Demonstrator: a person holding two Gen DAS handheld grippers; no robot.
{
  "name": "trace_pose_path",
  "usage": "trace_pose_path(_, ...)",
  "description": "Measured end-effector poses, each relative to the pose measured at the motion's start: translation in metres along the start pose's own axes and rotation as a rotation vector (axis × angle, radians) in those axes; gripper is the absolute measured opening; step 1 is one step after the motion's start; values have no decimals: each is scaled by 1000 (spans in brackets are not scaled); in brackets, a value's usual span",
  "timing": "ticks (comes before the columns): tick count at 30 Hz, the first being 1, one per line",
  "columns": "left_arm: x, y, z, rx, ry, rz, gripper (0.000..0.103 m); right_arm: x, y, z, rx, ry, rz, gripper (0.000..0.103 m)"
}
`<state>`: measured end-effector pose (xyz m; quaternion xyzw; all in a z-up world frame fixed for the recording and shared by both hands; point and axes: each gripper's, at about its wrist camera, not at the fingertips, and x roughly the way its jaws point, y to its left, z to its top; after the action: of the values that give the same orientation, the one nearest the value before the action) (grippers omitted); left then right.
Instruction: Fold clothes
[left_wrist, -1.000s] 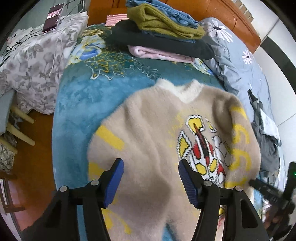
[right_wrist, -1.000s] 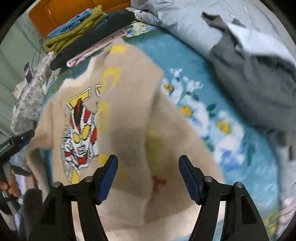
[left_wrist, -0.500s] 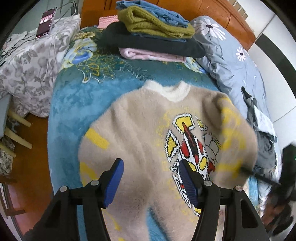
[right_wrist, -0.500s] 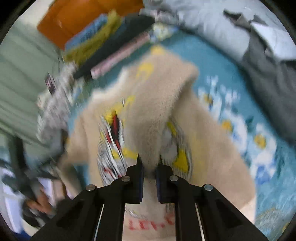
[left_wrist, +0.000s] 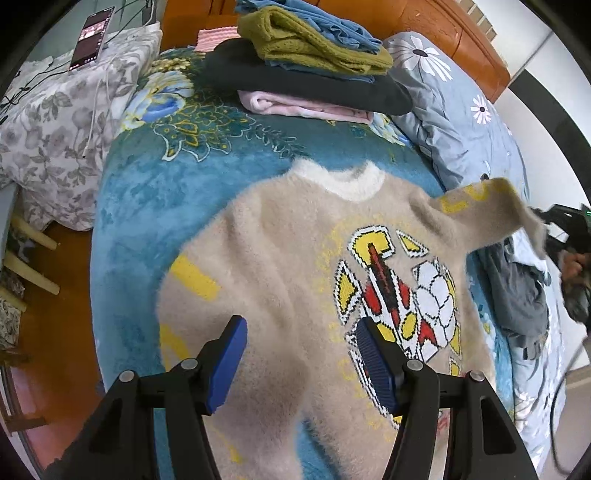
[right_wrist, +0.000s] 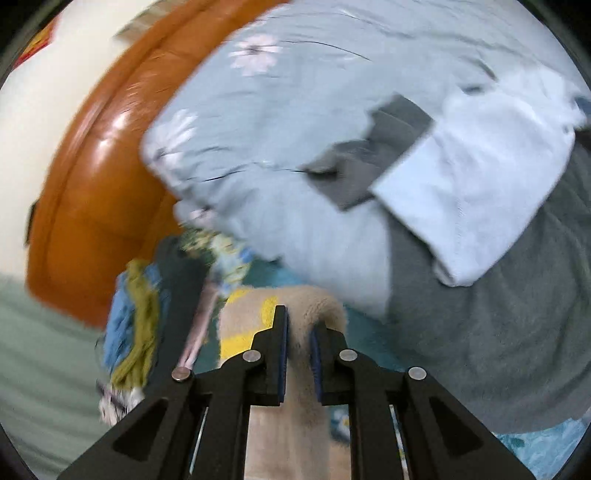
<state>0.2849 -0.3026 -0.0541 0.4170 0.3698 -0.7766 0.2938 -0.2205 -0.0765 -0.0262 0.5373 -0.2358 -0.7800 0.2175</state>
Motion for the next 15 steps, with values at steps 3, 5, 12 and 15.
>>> trace_pose_path(3,-1,2,0,2,0,3,66,8,-8,12,53,-22,-18,17)
trace_pose_path(5,0,3,0,5,-1,6,66,3,-7,10,14,-11,-2,33)
trace_pose_path(12,3,6,9,24,-8,23,66,-39,-4,-3,-180,-24,37,60)
trace_pose_path(15,3,15,19,26,-14,52,66,-56,-18,-12,-178,-43,49,60)
